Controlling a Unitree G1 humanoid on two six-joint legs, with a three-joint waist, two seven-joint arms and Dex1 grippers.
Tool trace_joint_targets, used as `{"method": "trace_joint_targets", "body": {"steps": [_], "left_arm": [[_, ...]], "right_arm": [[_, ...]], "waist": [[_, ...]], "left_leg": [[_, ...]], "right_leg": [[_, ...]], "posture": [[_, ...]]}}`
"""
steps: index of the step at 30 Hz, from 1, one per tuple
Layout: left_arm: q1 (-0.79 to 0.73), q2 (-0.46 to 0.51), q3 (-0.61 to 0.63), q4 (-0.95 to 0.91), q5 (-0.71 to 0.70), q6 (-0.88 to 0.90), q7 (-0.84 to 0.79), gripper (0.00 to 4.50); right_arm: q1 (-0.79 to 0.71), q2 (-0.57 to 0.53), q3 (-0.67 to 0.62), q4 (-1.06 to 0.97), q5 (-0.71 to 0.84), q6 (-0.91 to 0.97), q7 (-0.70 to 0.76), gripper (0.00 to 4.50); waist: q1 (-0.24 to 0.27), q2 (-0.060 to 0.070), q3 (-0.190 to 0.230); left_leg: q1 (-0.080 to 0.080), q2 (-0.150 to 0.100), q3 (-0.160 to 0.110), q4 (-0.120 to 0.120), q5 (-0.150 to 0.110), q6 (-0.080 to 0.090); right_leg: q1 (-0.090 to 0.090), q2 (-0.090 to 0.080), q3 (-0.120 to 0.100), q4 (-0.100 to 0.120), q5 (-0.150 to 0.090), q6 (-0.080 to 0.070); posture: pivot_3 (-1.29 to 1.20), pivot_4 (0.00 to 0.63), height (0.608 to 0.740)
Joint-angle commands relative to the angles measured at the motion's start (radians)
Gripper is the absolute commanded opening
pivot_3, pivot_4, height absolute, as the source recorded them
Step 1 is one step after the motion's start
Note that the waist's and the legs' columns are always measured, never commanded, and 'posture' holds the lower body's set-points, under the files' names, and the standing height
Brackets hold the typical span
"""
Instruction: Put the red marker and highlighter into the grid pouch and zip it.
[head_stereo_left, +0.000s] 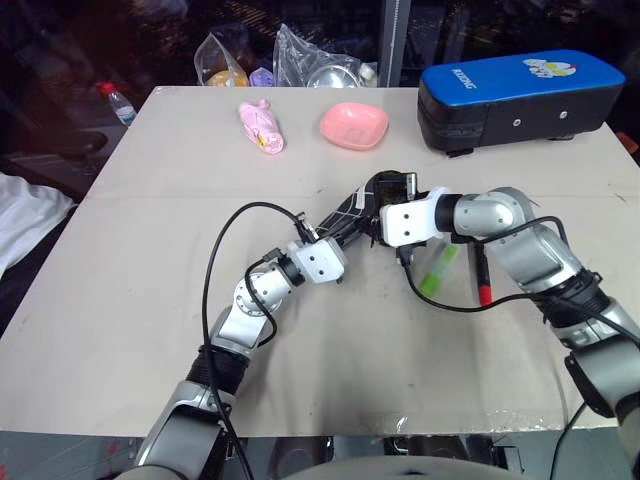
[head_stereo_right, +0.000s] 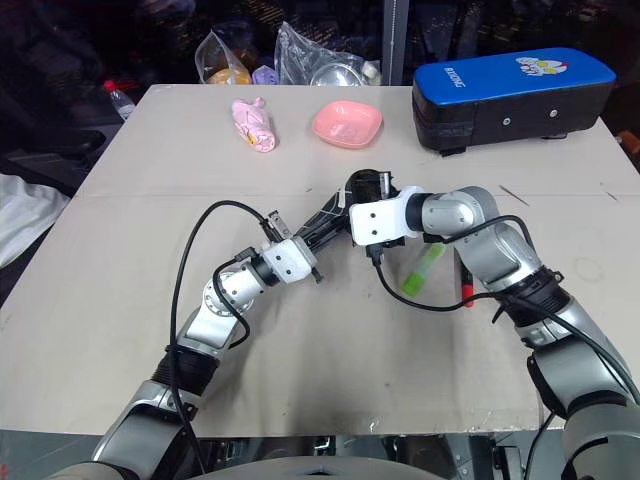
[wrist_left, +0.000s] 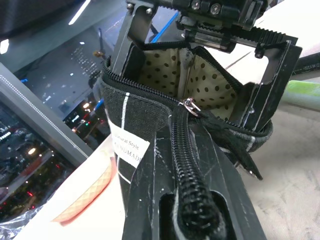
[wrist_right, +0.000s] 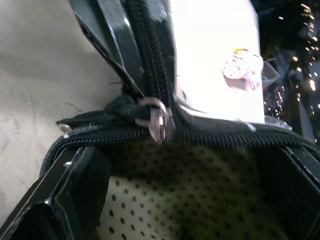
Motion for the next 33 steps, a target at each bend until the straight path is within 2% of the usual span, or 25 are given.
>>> {"method": "trace_joint_targets", "body": {"steps": [1, 6, 10, 17, 23, 26, 28, 31, 33], "left_arm": [[-0.007, 0.0, 0.008, -0.032, -0.011, 0.0, 0.008, 0.0], [0.006, 0.009, 0.017, -0.045, -0.017, 0.009, 0.01, 0.0], [0.013, 0.014, 0.02, -0.053, -0.023, 0.012, 0.008, 0.0], [0.014, 0.018, 0.018, -0.054, -0.037, 0.015, -0.003, 0.0], [0.006, 0.023, 0.019, -0.048, -0.046, 0.012, -0.015, 0.0], [0.008, 0.025, 0.019, -0.051, -0.049, 0.013, -0.018, 0.0], [0.011, 0.026, 0.017, -0.054, -0.05, 0.013, -0.02, 0.0], [0.013, 0.027, 0.015, -0.055, -0.053, 0.012, -0.025, 0.0], [0.01, 0.027, 0.015, -0.051, -0.055, 0.011, -0.029, 0.0]], "right_arm": [[0.069, -0.018, -0.146, -0.179, 0.161, 0.164, 0.048, 4.47], [0.252, -0.037, -0.378, -0.405, 0.341, 0.542, 0.011, 4.47], [0.41, 0.011, -0.518, -0.536, 0.391, 0.796, -0.121, 4.47], [0.695, 0.109, -0.614, -0.7, 0.384, 1.123, -0.326, 4.47], [0.75, 0.255, -0.648, -0.764, 0.398, 1.288, -0.453, 4.47], [0.753, 0.313, -0.668, -0.777, 0.413, 1.314, -0.487, 3.59], [0.753, 0.316, -0.671, -0.781, 0.417, 1.314, -0.499, 2.66], [0.762, 0.266, -0.665, -0.777, 0.412, 1.294, -0.501, 1.15], [0.767, 0.181, -0.656, -0.771, 0.407, 1.268, -0.482, 0.22]], "waist": [[0.003, 0.0, 0.0], [0.015, 0.0, 0.0], [0.015, -0.001, -0.001], [0.015, 0.0, -0.001], [0.01, 0.0, -0.002], [0.012, 0.0, -0.002], [0.011, 0.0, -0.002], [0.011, 0.0, -0.002], [0.012, 0.0, -0.002]], "left_leg": [[0.0, 0.0, 0.0, 0.0, 0.0, 0.0], [0.0, 0.0, 0.0, 0.0, 0.0, 0.0], [0.001, 0.0, -0.002, 0.0, 0.0, 0.0], [0.001, 0.0, -0.003, 0.0, -0.001, 0.002], [0.002, -0.001, -0.002, 0.001, -0.002, 0.003], [0.002, -0.001, -0.003, 0.001, -0.002, 0.003], [0.001, -0.001, -0.003, 0.0, -0.002, 0.003], [0.002, -0.001, -0.003, 0.0, -0.002, 0.003], [0.002, -0.001, -0.003, 0.0, -0.002, 0.003]], "right_leg": [[0.0, 0.0, 0.0, 0.0, 0.0, 0.0], [0.0, -0.001, 0.0, 0.001, 0.0, 0.0], [0.002, -0.003, 0.0, 0.001, 0.0, 0.0], [0.001, 0.001, 0.0, 0.002, 0.0, 0.0], [0.001, 0.003, 0.002, 0.003, 0.0, 0.0], [0.001, 0.003, 0.002, 0.003, 0.0, 0.0], [0.001, 0.004, 0.002, 0.002, 0.0, 0.0], [0.001, 0.004, 0.001, 0.002, 0.0, 0.0], [0.001, 0.004, 0.001, 0.002, 0.0, 0.0]], "posture": [[0.0, 0.15, 0.738], [0.0, 0.15, 0.738], [0.0, 0.15, 0.738], [0.0, 0.15, 0.738], [0.0, 0.15, 0.738], [0.0, 0.15, 0.738], [0.0, 0.15, 0.738], [0.0, 0.15, 0.738], [0.0, 0.15, 0.738]]}}
